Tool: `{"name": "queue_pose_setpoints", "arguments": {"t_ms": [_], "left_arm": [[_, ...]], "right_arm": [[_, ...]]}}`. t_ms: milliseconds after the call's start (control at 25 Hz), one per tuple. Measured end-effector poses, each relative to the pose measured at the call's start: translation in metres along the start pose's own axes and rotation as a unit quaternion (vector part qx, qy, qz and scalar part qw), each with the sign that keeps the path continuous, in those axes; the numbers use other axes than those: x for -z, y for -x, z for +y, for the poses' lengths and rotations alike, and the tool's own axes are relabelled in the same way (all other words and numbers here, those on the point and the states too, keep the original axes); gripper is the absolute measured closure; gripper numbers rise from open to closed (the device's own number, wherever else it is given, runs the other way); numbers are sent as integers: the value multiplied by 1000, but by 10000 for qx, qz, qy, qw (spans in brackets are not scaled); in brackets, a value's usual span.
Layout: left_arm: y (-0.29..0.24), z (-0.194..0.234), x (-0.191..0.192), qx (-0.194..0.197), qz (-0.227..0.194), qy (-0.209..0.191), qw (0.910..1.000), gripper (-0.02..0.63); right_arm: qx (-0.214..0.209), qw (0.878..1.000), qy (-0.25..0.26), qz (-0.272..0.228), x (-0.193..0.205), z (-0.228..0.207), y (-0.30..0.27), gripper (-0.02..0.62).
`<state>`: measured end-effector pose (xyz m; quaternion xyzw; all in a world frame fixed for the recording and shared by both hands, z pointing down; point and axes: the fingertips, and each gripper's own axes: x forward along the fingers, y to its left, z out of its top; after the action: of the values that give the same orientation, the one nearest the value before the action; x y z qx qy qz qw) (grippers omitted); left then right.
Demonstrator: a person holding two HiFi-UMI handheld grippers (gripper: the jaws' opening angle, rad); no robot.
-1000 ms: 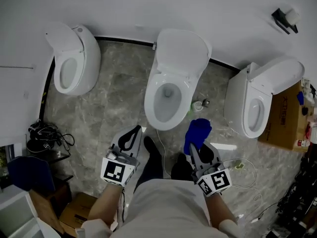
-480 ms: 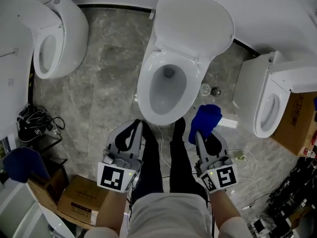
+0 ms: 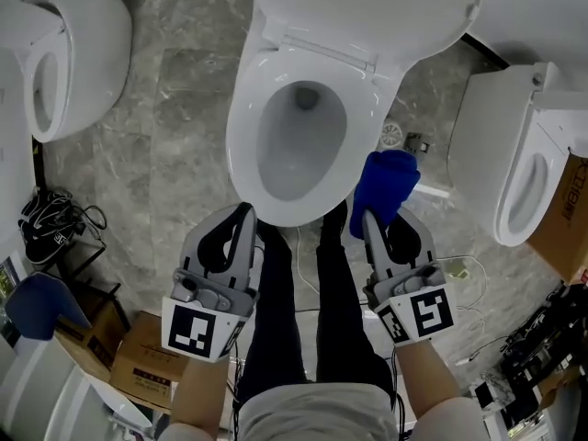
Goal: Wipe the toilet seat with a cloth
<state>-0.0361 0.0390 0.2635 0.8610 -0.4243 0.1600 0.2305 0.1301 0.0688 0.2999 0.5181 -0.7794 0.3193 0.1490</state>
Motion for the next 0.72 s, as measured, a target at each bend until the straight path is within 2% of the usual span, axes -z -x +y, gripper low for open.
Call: {"name": "queue_pose_setpoints", "arguments": {"t_ms": [280,720], "left_arm": [[-20,22,37,-138,-27,156,9998,597],[-29,46,84,-313,-40,225,9992,597]], "right_arm": [[79,9998,-32,153,34,-23,-40,522],[261,9993,-237,153,65,-52,-87,522]]}}
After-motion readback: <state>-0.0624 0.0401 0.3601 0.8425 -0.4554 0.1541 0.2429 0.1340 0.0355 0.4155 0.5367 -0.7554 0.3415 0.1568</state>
